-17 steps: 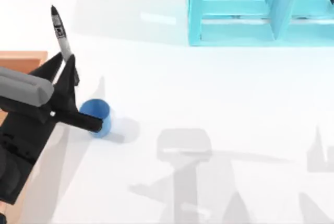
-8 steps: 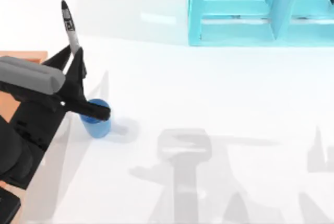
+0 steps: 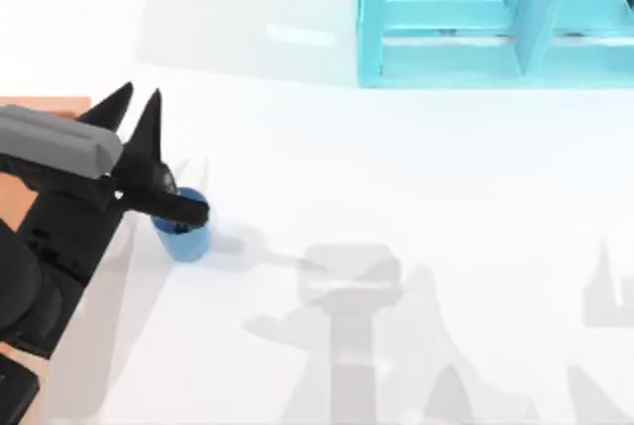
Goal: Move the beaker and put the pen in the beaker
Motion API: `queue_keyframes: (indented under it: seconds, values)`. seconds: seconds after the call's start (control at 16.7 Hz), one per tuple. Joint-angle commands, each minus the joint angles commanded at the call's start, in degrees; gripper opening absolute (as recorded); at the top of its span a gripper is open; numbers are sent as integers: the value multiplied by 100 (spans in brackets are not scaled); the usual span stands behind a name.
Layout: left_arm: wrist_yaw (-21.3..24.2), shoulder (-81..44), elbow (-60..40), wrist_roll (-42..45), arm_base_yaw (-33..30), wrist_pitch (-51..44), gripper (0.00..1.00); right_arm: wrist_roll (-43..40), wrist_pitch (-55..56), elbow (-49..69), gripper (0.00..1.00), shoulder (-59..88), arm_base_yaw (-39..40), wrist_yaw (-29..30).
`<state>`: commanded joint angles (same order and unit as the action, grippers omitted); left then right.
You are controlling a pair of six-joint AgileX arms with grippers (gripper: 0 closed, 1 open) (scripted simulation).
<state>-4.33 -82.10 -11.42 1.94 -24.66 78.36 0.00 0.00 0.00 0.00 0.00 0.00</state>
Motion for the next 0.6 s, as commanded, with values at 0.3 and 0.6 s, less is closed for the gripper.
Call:
queue_keyframes:
  seconds: [0.3, 0.6]
  values:
    - [0, 0, 0, 0, 0, 0, 90, 0, 0, 0, 100, 0, 0, 0]
    - [0, 0, 0, 0, 0, 0, 100, 0, 0, 0, 100, 0, 0, 0]
